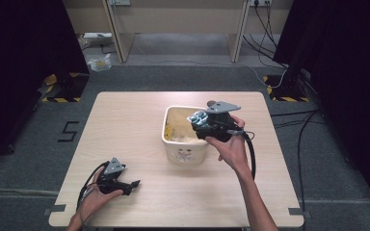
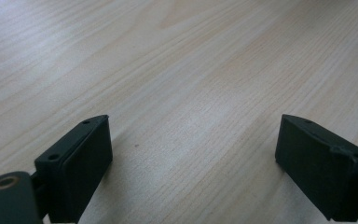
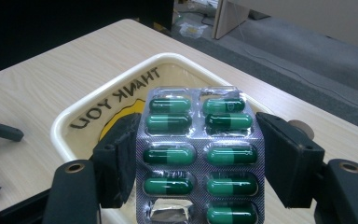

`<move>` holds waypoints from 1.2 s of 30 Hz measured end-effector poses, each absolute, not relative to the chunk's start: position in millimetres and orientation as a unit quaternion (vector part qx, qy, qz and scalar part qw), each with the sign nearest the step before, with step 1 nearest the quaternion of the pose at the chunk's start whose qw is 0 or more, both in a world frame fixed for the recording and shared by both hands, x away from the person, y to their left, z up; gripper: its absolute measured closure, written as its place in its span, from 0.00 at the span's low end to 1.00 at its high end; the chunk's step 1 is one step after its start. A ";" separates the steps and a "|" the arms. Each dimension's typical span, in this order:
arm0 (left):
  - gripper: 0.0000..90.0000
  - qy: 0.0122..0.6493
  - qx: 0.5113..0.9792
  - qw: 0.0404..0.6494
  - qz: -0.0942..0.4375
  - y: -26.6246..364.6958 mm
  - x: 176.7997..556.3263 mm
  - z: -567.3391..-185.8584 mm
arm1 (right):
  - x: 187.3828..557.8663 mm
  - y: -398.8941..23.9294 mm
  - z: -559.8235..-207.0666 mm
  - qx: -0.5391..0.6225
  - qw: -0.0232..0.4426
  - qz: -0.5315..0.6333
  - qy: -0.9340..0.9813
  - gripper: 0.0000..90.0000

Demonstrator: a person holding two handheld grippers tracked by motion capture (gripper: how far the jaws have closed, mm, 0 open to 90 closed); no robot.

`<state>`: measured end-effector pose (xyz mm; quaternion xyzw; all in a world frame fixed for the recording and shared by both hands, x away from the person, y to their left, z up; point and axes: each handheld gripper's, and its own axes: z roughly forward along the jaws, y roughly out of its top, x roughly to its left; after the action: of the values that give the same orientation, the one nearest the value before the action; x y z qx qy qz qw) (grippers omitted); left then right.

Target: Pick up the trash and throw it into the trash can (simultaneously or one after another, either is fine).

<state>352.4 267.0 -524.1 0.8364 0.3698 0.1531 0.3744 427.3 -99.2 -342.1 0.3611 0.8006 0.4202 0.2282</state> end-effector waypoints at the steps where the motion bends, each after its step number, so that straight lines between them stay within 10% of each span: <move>1: 0.11 0.370 0.836 0.374 0.153 267.0 352.4 -524.1 | 429.5 -97.6 -342.9 0.363 0.226 0.419 0.801 0.38; 36: 0.11 0.370 0.837 0.374 0.153 267.0 352.4 -524.1 | 468.9 -68.4 -366.6 0.368 0.205 0.371 0.827 0.38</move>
<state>352.4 267.0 -524.1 0.8365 0.3697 0.1532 0.3742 468.9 -68.4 -366.6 0.3681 0.8274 0.3712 0.2053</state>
